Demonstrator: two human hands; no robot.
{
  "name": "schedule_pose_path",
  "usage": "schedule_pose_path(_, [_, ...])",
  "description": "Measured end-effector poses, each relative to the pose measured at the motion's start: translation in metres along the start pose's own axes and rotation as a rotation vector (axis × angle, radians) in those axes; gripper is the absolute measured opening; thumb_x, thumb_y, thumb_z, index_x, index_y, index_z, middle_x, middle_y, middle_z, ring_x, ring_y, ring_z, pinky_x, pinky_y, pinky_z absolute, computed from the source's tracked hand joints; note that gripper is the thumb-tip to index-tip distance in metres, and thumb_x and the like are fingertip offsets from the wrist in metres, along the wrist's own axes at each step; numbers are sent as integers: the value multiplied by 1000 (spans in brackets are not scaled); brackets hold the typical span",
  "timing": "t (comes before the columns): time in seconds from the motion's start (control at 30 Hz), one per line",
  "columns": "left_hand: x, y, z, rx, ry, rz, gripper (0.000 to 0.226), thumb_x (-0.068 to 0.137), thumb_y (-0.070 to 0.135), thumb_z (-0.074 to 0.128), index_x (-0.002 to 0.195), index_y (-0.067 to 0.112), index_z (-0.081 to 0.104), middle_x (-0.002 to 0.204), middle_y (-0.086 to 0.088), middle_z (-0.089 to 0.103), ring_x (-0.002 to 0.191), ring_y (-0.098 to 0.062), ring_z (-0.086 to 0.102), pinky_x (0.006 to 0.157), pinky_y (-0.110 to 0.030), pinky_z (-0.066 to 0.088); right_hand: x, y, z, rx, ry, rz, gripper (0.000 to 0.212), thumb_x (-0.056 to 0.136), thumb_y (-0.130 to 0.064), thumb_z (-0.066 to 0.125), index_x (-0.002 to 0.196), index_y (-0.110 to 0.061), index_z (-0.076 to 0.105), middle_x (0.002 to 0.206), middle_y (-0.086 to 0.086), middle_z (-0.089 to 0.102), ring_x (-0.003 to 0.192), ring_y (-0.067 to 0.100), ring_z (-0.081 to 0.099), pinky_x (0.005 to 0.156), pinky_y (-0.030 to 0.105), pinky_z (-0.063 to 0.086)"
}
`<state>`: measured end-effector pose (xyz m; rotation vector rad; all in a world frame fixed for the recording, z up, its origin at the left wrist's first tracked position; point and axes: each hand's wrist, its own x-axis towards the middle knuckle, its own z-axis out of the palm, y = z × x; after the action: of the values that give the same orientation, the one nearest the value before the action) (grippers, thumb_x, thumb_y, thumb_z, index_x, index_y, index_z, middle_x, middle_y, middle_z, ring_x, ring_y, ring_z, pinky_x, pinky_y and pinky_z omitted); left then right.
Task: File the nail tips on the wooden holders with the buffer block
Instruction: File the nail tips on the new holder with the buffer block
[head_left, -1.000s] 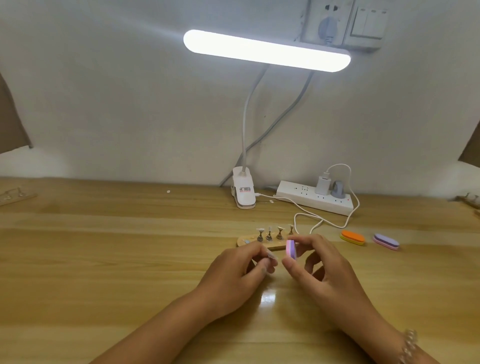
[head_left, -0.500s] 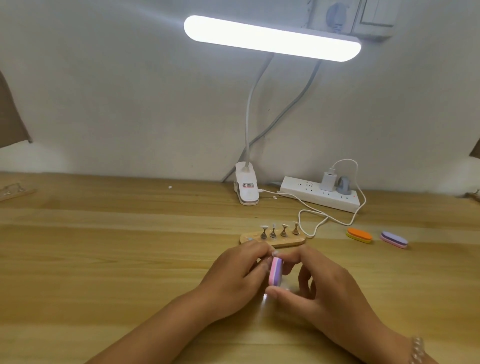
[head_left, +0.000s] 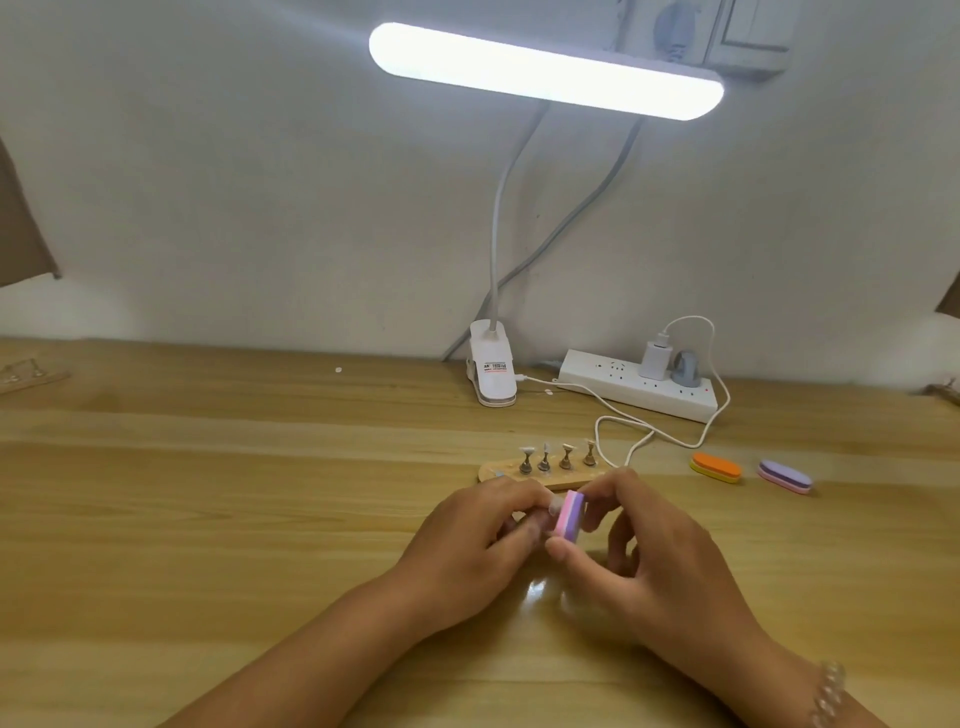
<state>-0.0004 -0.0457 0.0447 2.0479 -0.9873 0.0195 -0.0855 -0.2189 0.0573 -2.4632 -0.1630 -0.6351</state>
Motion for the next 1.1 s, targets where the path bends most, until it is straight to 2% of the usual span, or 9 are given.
schedule_pose_path(0.1, [-1, 0, 1, 19, -6, -11, 25, 89, 36, 47, 102, 34, 69, 89, 19, 63, 78, -5, 56, 72, -31, 46, 1, 1, 1, 33, -5, 28, 43, 73, -70, 63, 88, -31, 54, 89, -17, 61, 65, 14, 59, 56, 32, 49])
schedule_pose_path(0.4, [-1, -6, 1, 54, -15, 15, 16, 97, 28, 59, 104, 35, 72, 79, 21, 57, 72, -3, 51, 66, -26, 41, 5, 4, 0, 64, 13, 57, 50, 74, -76, 57, 79, -27, 56, 80, -13, 62, 63, 15, 57, 58, 36, 49])
schedule_pose_path(0.47, [-1, -6, 1, 59, -21, 6, 16, 97, 29, 59, 103, 37, 72, 78, 21, 57, 72, -3, 52, 66, -27, 41, 5, 6, 0, 38, 28, 72, 48, 75, -75, 55, 80, -28, 56, 81, -14, 62, 64, 14, 56, 60, 36, 49])
schedule_pose_path(0.57, [-2, -4, 0, 52, -47, 7, 24, 91, 33, 54, 108, 37, 71, 81, 21, 60, 76, -4, 54, 67, -27, 42, 0, 0, 1, -9, -8, -17, 40, 75, -71, 60, 85, -33, 55, 87, -19, 60, 63, 12, 56, 53, 29, 48])
schedule_pose_path(0.7, [-2, -5, 1, 49, -19, 11, 16, 96, 31, 58, 103, 36, 72, 79, 21, 61, 73, -5, 54, 67, -30, 45, 6, 5, -1, 67, 15, 87, 44, 74, -72, 58, 84, -28, 58, 83, -14, 63, 63, 14, 54, 63, 40, 50])
schedule_pose_path(0.83, [-2, -4, 1, 40, -33, 18, 22, 91, 34, 55, 104, 36, 72, 79, 22, 60, 75, -5, 55, 68, -32, 46, 1, -4, -1, 46, -18, -12, 40, 75, -70, 60, 91, -33, 59, 87, -18, 62, 65, 15, 56, 56, 32, 48])
schedule_pose_path(0.9, [0, -5, 2, 45, -17, 7, 23, 89, 37, 54, 103, 35, 73, 77, 20, 60, 73, -7, 55, 68, -35, 47, 3, -3, 0, 78, -29, 26, 38, 76, -68, 61, 90, -34, 60, 88, -18, 63, 66, 15, 56, 58, 35, 49])
schedule_pose_path(1.0, [0, -7, 3, 14, 7, -5, 15, 92, 37, 60, 99, 37, 73, 75, 25, 59, 67, -2, 54, 64, -28, 45, 7, 4, -1, 75, 11, 91, 38, 76, -68, 59, 88, -32, 60, 87, -15, 62, 67, 14, 54, 65, 41, 50])
schedule_pose_path(1.1, [0, -5, 2, -19, 8, -25, 23, 83, 39, 57, 98, 37, 74, 76, 33, 60, 66, 2, 54, 62, -22, 41, 2, -3, 1, 46, -24, -15, 35, 75, -66, 61, 90, -35, 58, 88, -18, 61, 65, 15, 54, 58, 34, 49])
